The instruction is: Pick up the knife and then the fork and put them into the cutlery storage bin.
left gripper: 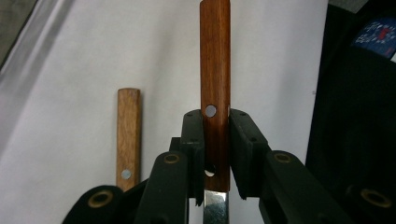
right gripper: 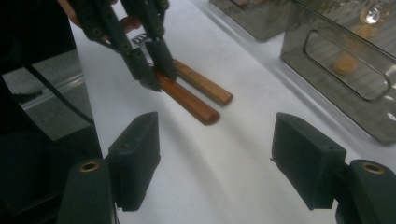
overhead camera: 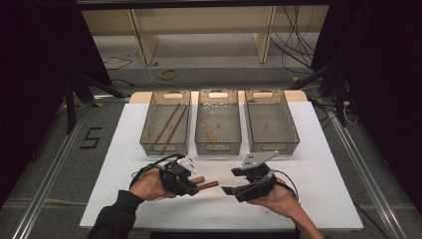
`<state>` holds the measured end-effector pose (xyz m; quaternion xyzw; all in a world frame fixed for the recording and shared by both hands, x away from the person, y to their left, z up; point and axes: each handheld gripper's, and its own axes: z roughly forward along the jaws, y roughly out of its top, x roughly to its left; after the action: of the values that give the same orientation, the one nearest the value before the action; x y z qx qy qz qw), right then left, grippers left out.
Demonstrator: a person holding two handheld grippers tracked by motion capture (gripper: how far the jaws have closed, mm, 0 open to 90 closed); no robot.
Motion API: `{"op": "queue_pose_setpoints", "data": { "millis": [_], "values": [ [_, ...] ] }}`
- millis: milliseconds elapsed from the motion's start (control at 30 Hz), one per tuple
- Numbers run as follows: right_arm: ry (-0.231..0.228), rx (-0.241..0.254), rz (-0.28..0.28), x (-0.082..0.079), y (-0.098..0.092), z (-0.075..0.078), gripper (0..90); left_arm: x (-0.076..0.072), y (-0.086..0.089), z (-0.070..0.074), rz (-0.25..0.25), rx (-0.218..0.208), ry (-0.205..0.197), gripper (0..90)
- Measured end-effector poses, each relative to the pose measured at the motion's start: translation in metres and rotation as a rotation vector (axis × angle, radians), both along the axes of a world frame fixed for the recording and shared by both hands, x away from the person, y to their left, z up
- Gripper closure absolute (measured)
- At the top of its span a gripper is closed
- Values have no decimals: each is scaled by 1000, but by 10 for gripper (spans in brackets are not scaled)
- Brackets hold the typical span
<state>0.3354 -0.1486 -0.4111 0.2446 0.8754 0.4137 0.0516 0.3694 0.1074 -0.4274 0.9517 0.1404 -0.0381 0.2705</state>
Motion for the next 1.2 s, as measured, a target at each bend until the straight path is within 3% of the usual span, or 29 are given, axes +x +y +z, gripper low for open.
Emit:
{"op": "queue_pose_setpoints", "data": {
  "millis": [467, 800, 1200],
  "values": [
    [-64, -123, 100, -12, 25, -9, 370, 1, -22, 5, -51, 10, 42, 764],
    [-136, -219, 159, -16, 32, -17, 414, -2, -32, 6, -91, 24, 69, 764],
    [-209, -299, 198, -24, 38, -23, 533, -5, -39, 6, -120, 45, 85, 764]
  ]
}}
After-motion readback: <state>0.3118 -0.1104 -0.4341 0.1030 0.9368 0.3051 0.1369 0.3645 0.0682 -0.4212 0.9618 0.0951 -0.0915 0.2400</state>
